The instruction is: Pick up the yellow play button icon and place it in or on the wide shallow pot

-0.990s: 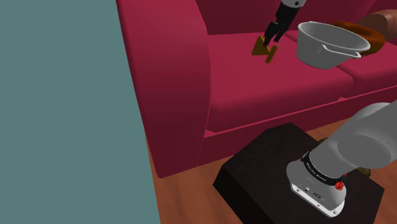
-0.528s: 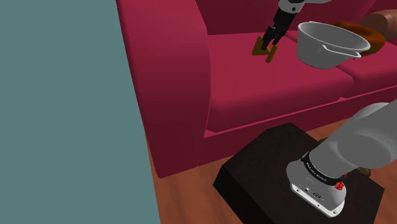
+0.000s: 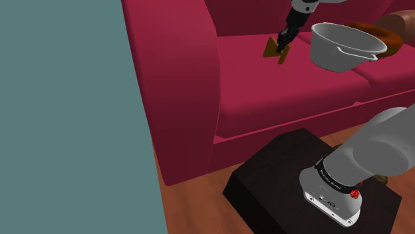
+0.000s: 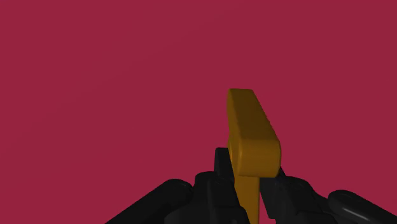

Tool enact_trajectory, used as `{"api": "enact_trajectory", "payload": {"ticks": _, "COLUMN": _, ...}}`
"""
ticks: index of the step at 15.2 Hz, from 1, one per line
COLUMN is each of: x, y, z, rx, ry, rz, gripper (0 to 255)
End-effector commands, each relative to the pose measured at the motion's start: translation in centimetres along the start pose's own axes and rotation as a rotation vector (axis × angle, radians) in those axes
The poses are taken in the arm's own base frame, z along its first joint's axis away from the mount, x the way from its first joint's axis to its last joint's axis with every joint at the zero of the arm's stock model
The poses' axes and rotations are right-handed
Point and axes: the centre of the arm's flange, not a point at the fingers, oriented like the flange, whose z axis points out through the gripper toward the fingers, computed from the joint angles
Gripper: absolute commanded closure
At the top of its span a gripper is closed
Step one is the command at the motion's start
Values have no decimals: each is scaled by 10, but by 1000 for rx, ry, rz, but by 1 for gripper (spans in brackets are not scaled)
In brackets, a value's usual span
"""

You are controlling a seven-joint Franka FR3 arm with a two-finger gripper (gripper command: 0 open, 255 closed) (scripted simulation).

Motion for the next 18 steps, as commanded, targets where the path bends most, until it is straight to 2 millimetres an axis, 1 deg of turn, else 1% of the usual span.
{"api": "enact_trajectory", "payload": {"ticks": 1, "x": 0, "y": -1, "z": 2, "rx": 1, "ry": -4, "rz": -1, "gripper": 255}}
{"api": "enact_trajectory", "payload": {"ticks": 5, "x": 0, "y": -1, "z": 2, "rx": 1, "ry": -4, "rz": -1, "gripper": 255}}
{"api": "enact_trajectory", "payload": {"ticks": 18, "x": 7, "y": 0, "z": -66, "rx": 1, "ry": -4, "rz": -1, "gripper": 255}}
